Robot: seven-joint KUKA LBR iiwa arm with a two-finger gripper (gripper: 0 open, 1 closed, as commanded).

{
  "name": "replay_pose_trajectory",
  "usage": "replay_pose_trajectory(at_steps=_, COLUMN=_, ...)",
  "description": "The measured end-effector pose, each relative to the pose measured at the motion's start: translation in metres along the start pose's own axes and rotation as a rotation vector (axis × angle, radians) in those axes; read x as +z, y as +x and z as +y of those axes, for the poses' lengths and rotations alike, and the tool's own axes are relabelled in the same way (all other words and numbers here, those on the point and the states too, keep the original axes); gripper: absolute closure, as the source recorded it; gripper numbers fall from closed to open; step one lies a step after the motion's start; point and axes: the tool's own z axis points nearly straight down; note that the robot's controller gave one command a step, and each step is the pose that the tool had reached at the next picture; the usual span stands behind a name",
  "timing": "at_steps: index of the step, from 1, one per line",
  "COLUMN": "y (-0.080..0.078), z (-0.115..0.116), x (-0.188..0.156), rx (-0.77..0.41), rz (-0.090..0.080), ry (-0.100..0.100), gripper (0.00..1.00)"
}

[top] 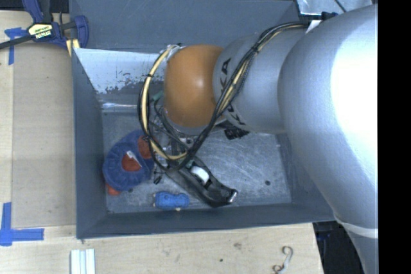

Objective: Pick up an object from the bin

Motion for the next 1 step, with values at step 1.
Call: replay_pose_trajectory(at_steps=1, y=-0.0031, z=0.0004, x=-0.0061, rx=0.004, rz=-0.011, ry=-0.004, gripper=1.00)
